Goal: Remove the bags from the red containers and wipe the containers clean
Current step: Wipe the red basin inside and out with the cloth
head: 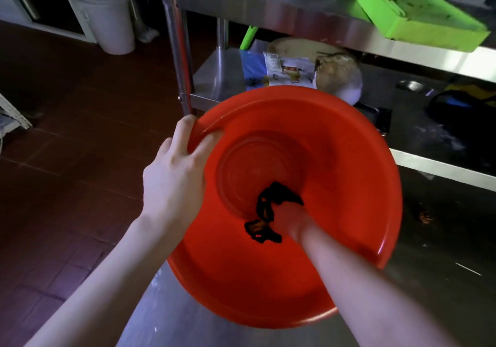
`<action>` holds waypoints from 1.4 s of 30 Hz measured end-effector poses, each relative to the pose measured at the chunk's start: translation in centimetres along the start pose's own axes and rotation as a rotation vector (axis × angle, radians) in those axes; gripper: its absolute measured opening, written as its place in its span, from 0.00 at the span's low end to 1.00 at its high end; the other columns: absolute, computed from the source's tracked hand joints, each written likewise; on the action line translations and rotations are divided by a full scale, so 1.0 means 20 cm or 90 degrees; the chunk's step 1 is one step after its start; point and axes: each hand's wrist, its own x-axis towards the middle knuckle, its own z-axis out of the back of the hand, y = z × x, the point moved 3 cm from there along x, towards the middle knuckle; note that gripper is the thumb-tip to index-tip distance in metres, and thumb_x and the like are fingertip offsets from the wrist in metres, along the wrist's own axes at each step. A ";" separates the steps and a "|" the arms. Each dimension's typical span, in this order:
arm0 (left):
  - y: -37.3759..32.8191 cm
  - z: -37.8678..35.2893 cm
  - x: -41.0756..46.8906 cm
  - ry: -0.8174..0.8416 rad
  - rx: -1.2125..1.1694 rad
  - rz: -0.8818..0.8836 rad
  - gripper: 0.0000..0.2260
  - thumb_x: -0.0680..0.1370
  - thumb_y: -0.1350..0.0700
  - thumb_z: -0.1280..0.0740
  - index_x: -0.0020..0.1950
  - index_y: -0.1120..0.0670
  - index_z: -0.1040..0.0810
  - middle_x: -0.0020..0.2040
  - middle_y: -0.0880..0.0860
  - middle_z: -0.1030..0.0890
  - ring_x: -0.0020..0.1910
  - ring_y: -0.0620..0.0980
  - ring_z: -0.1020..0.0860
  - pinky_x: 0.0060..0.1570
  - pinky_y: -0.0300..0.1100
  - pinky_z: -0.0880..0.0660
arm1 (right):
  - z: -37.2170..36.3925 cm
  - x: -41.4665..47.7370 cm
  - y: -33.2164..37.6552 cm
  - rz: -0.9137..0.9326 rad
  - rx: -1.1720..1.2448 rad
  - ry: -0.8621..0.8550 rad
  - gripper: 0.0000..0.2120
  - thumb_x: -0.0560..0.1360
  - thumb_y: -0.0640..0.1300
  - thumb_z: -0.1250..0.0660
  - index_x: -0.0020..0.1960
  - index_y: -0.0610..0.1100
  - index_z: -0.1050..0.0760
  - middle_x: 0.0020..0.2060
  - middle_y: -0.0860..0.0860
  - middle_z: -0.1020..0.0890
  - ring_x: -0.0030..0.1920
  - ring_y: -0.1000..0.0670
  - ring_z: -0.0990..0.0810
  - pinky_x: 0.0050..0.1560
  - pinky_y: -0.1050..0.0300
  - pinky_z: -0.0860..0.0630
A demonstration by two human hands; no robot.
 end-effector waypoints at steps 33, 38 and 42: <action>0.03 -0.02 -0.09 0.013 -0.061 0.073 0.28 0.72 0.71 0.36 0.68 0.49 0.26 0.69 0.55 0.33 0.42 0.57 0.24 0.29 0.49 0.24 | 0.38 0.11 -0.21 -0.044 -0.161 -0.227 0.33 0.78 0.51 0.43 0.76 0.35 0.44 0.77 0.39 0.43 0.78 0.46 0.50 0.77 0.53 0.60; 0.04 -0.03 -0.08 0.002 -0.055 0.073 0.28 0.72 0.71 0.36 0.68 0.48 0.25 0.68 0.55 0.32 0.42 0.56 0.24 0.29 0.48 0.25 | 0.53 0.29 0.02 0.172 -0.097 -0.259 0.38 0.75 0.56 0.40 0.79 0.48 0.52 0.79 0.50 0.48 0.78 0.50 0.50 0.76 0.47 0.53; 0.11 -0.04 -0.06 -0.007 -0.043 0.128 0.27 0.72 0.70 0.35 0.67 0.47 0.25 0.67 0.54 0.32 0.40 0.57 0.24 0.31 0.46 0.26 | 0.45 0.41 0.24 0.228 -0.125 -0.207 0.37 0.77 0.60 0.43 0.79 0.48 0.52 0.79 0.52 0.52 0.79 0.50 0.56 0.76 0.44 0.58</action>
